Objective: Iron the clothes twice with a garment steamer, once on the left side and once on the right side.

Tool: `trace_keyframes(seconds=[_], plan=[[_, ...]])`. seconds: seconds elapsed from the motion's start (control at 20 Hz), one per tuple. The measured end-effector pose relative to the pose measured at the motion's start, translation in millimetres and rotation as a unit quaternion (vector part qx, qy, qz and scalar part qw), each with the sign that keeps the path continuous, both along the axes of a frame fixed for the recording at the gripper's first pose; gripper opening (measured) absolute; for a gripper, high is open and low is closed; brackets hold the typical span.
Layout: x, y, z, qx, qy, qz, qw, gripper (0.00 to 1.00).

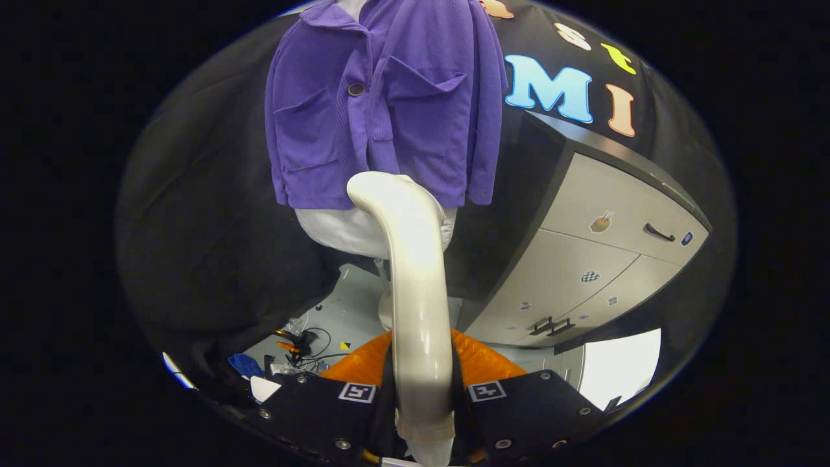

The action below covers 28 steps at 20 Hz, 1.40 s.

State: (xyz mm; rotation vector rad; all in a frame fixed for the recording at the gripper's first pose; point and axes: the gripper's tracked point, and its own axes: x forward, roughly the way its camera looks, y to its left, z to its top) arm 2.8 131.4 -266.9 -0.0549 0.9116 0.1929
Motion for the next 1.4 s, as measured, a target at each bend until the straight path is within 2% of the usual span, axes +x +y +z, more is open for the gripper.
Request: trace_keyframes(seconds=[0.25, 0.55, 0.7, 0.95, 1.15, 1.4], plan=[[-6, 21, 64, 0.025, -0.029, 0.057, 0.998, 0.37], [36, 44, 150, 0.06, -0.121, 0.068, 0.988, 0.37], [59, 62, 196, 0.084, -0.169, 0.079, 0.979, 0.37], [97, 90, 275, 0.113, -0.264, 0.089, 0.954, 0.37], [123, 121, 331, 0.143, -0.339, 0.085, 0.926, 0.37], [153, 152, 374, 0.145, -0.414, 0.063, 0.896, 0.37]])
